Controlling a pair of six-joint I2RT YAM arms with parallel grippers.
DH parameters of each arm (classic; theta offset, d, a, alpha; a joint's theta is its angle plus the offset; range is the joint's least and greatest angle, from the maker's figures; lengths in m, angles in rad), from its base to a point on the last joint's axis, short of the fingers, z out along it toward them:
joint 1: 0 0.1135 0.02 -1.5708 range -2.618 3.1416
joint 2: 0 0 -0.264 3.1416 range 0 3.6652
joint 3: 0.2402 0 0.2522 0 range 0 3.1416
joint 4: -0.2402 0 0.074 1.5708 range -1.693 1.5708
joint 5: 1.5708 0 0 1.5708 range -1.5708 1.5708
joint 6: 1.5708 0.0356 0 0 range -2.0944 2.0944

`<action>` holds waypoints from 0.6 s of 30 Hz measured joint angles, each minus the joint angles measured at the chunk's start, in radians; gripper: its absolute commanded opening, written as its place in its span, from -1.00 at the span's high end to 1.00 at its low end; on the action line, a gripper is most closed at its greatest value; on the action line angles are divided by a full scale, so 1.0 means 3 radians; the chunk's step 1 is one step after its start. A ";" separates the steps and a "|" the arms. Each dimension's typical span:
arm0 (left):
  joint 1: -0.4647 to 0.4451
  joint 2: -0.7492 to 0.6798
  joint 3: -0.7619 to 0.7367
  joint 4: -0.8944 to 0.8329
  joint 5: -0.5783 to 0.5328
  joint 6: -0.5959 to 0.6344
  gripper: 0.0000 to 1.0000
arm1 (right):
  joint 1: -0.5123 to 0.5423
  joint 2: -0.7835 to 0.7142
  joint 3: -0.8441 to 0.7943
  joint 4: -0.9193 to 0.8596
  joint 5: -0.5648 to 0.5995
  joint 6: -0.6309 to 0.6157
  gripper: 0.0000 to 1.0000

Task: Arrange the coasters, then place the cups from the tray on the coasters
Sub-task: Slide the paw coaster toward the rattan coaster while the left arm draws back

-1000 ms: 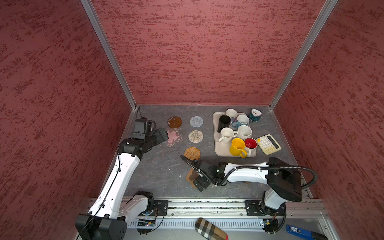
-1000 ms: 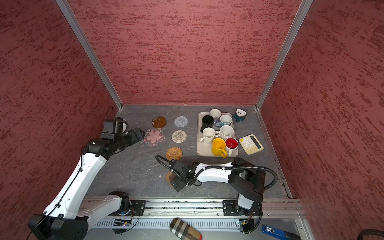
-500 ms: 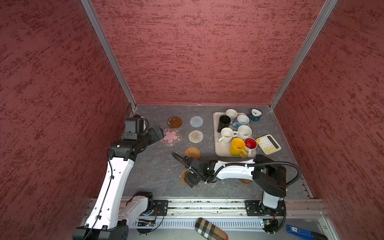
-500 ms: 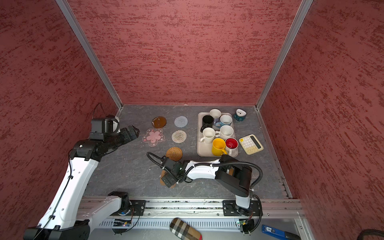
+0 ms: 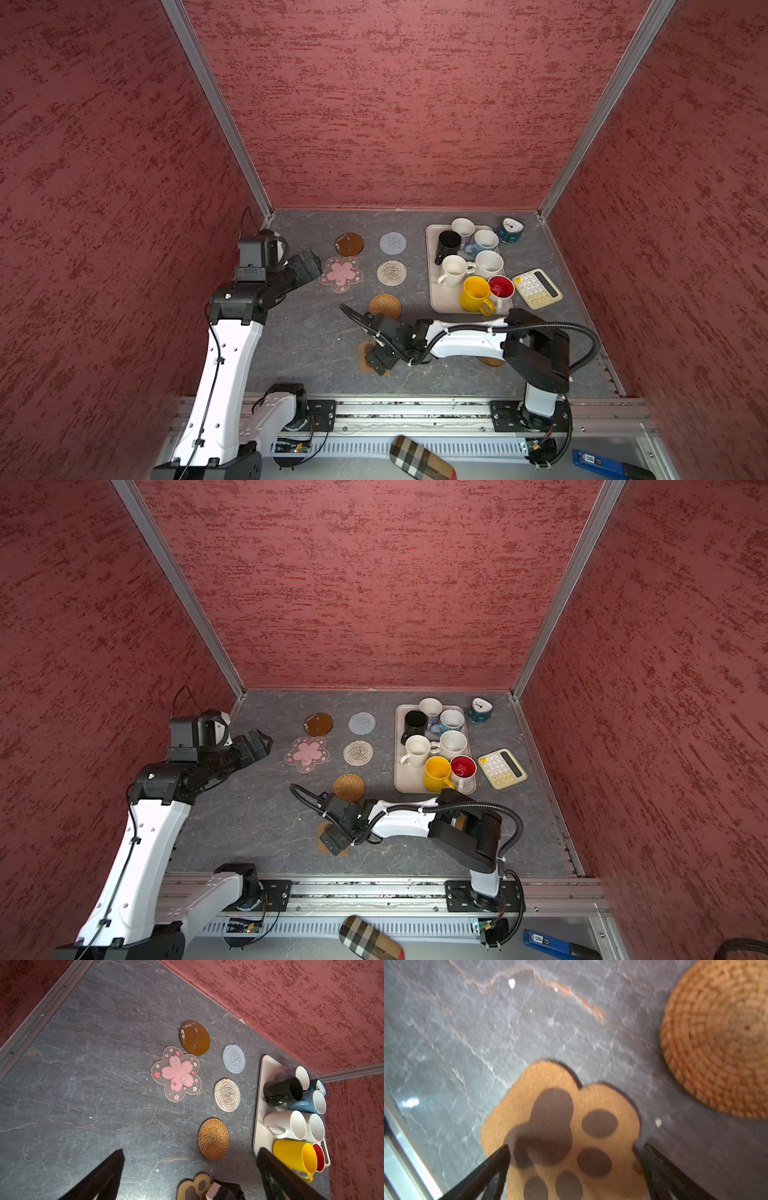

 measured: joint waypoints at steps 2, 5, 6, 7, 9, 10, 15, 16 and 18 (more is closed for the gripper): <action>0.0001 0.0000 0.0000 0.0001 0.0018 0.0000 -1.00 | 0.0000 -0.0084 -0.0095 -0.0028 -0.0005 -0.0051 -0.98; 0.0001 0.0000 0.0000 0.0001 0.0032 -0.0001 -1.00 | 0.0004 -0.0155 -0.0234 -0.0024 -0.0011 -0.0099 -0.98; 0.0001 0.0000 0.0000 0.0003 0.0033 -0.0001 -1.00 | 0.0008 -0.0184 -0.0264 -0.0015 -0.0015 -0.0108 -0.98; 0.0001 0.0000 0.0000 0.0001 0.0034 -0.0001 -1.00 | 0.0014 -0.0216 -0.0299 -0.0014 -0.0024 -0.0118 -0.98; 0.0001 0.0000 0.0000 0.0003 0.0038 -0.0001 -1.00 | 0.0032 -0.0267 -0.0356 -0.0018 -0.0043 -0.0132 -0.98; 0.0001 0.0000 0.0000 0.0001 0.0042 -0.0001 -1.00 | 0.0043 -0.0289 -0.0381 -0.0019 -0.0050 -0.0141 -0.97; 0.0001 -0.0003 0.0000 0.0001 0.0043 -0.0001 -1.00 | 0.0135 -0.0328 -0.0422 -0.0043 -0.0094 -0.0203 -0.95; 0.0001 -0.0003 -0.0001 0.0001 0.0043 -0.0001 -1.00 | 0.0153 -0.0329 -0.0422 -0.0047 -0.0103 -0.0217 -0.94; 0.0001 -0.0003 -0.0001 0.0001 0.0043 -0.0001 -1.00 | 0.0169 -0.0338 -0.0429 -0.0057 -0.0112 -0.0230 -0.91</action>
